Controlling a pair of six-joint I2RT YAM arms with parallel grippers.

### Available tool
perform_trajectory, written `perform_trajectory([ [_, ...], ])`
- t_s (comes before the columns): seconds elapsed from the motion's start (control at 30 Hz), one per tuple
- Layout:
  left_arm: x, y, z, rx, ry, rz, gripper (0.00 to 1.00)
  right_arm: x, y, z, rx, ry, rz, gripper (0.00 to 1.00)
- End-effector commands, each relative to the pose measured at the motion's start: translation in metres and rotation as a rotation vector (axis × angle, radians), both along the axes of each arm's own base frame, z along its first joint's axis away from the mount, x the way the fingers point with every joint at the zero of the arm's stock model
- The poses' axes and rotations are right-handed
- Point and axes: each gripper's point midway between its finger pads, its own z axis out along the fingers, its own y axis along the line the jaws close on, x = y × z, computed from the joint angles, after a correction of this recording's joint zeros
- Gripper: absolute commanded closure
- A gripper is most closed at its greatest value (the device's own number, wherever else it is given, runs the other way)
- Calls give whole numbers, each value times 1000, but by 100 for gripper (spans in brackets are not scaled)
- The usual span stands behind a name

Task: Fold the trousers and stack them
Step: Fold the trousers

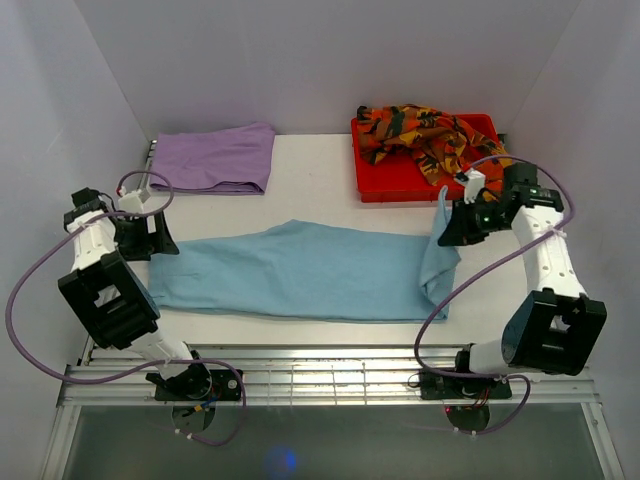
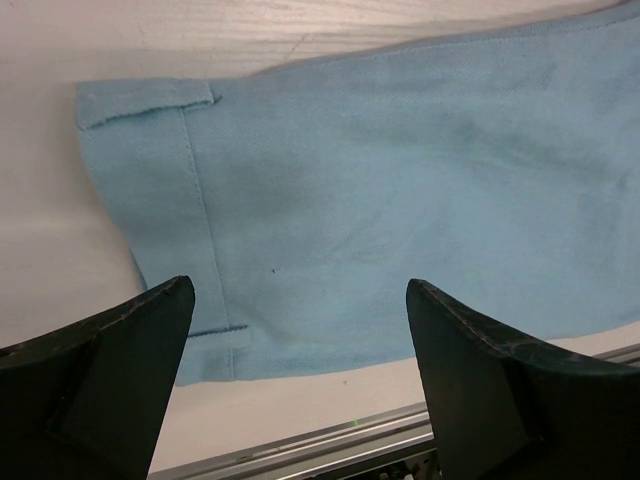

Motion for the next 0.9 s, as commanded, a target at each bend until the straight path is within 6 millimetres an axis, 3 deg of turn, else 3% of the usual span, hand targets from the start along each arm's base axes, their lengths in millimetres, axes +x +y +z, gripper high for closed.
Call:
perform_trajectory([
  [0.0, -11, -8, 6, 2, 1, 13, 2, 8, 58, 15, 175, 9, 5, 92],
  [0.03, -16, -12, 2, -19, 27, 15, 2, 15, 68, 16, 186, -22, 28, 92],
  [0.13, -31, -21, -13, -67, 112, 23, 2, 13, 124, 14, 227, -21, 137, 92],
  [0.33, -36, -22, -25, -84, 156, 50, 2, 14, 197, -1, 237, -1, 220, 92],
  [0.47, -38, -19, -32, -75, 180, 73, 2, 27, 229, -17, 229, 34, 231, 92],
  [0.57, -38, -21, -34, -73, 174, 84, 2, 34, 252, -17, 250, 61, 225, 92],
  [0.87, -46, -25, -48, -44, 191, 95, 2, 21, 309, -25, 267, 145, 270, 92],
])
